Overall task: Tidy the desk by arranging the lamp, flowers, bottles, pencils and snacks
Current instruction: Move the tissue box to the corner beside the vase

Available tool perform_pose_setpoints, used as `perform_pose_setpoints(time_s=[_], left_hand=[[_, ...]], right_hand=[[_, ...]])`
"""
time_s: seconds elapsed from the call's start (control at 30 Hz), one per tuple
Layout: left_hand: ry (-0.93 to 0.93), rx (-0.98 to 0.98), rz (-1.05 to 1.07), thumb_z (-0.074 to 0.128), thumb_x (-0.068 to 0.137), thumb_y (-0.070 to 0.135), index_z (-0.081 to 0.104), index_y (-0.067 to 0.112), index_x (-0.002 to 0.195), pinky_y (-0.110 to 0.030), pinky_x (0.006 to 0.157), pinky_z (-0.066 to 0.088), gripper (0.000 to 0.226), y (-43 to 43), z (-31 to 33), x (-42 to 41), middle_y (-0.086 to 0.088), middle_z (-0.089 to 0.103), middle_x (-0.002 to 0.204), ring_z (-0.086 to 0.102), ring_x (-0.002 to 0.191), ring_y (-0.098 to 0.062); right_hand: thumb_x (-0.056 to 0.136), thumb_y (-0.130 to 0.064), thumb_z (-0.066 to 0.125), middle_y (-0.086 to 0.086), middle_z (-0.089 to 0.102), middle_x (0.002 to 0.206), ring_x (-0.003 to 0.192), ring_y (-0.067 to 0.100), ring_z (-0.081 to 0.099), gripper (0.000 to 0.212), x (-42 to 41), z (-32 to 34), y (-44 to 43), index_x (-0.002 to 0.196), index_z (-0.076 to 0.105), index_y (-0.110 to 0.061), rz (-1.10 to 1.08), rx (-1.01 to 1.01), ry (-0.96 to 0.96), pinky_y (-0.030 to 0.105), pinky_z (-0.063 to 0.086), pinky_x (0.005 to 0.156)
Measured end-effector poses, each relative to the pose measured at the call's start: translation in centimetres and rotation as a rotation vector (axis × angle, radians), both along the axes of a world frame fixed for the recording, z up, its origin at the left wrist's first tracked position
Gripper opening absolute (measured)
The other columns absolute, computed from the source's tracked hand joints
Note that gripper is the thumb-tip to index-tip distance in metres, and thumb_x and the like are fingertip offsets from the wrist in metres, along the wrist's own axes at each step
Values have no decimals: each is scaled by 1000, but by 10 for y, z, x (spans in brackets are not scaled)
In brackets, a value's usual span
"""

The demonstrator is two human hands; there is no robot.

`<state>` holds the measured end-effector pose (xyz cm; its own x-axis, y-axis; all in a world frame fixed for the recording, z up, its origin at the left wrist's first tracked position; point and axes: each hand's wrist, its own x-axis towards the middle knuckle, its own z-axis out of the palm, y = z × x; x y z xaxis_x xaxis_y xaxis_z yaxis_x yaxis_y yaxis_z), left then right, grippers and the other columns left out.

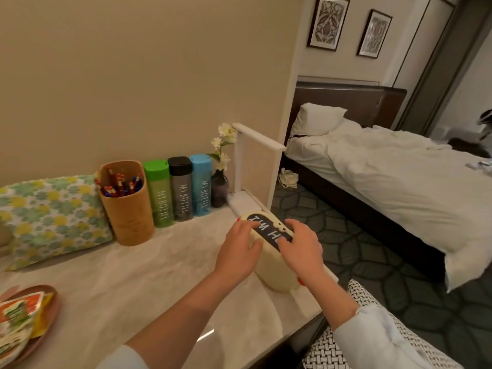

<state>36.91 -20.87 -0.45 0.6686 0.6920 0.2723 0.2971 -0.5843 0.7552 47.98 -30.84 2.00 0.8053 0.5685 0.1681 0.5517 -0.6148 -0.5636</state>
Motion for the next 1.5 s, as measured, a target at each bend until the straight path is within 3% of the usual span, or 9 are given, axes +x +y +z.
perform_pose_setpoints(time_s=[0.2, 0.3, 0.43, 0.57, 0.67, 0.83, 1.0, 1.27, 1.5], left_hand=[[221, 81, 68, 43, 98, 34, 38, 25, 143, -36, 116, 18, 46, 2, -8, 42, 6, 25, 156, 10, 146, -14], [257, 152, 153, 43, 98, 33, 45, 24, 138, -35, 114, 25, 41, -2, -8, 45, 5, 39, 149, 23, 142, -15], [275, 288, 271, 44, 97, 30, 50, 24, 131, -33, 100, 41, 35, -4, -4, 39, 4, 51, 132, 38, 125, -17], [284, 201, 348, 44, 96, 28, 47, 26, 132, -36, 92, 45, 36, -8, 4, 24, 1, 47, 129, 37, 121, -21], [255, 92, 444, 43, 96, 30, 39, 28, 137, -37, 94, 44, 41, -8, 4, 6, -2, 43, 129, 37, 120, -22], [189, -22, 573, 40, 98, 32, 26, 32, 145, -37, 93, 44, 50, -1, 7, -40, -3, 40, 127, 40, 118, -21], [123, 11, 741, 39, 98, 31, 27, 34, 144, -38, 88, 46, 48, 17, 22, -104, -3, 41, 122, 42, 114, -22], [69, 55, 1018, 39, 97, 30, 30, 31, 142, -38, 94, 40, 46, 51, 40, -233, -6, 40, 125, 40, 117, -26], [28, 45, 1125, 39, 97, 31, 25, 38, 138, -35, 83, 46, 45, 95, 41, -343, 0, 37, 122, 41, 112, -19]], right_hand=[[92, -37, 52, 5, 58, 128, 108, 22, 59, 51, 37, -19, 8, 139, 43, -19, 130, -105, 175, 36, 50, 84], [91, -43, 52, 5, 64, 116, 99, 21, 62, 48, 47, -19, 16, 132, 48, -18, 168, -132, 217, 36, 51, 80], [82, -46, 60, 5, 68, 101, 89, 20, 65, 43, 56, -9, 32, 111, 57, -15, 218, -180, 371, 37, 55, 80], [76, -33, 68, 3, 69, 83, 75, 16, 67, 36, 45, 2, 37, 102, 64, -10, 302, -147, 535, 28, 54, 63], [72, -25, 73, 6, 71, 83, 72, 17, 69, 34, 27, 11, 41, 101, 66, -9, 391, -162, 616, 23, 53, 54], [67, -26, 76, 3, 71, 96, 84, 18, 69, 44, -19, 22, 61, 108, 61, -21, 576, -269, 330, 38, 59, 80], [66, -30, 76, -2, 65, 95, 82, 15, 65, 53, -78, 41, 97, 116, 62, -22, 776, -213, 142, 34, 58, 75], [65, -28, 74, -2, 68, 91, 76, 14, 66, 51, -206, 67, 166, 114, 64, -21, 1074, -187, 71, 36, 60, 71], [65, -30, 73, -2, 65, 103, 81, 15, 65, 69, -316, 71, 229, 132, 54, -22, 1203, -167, 5, 32, 58, 69]])
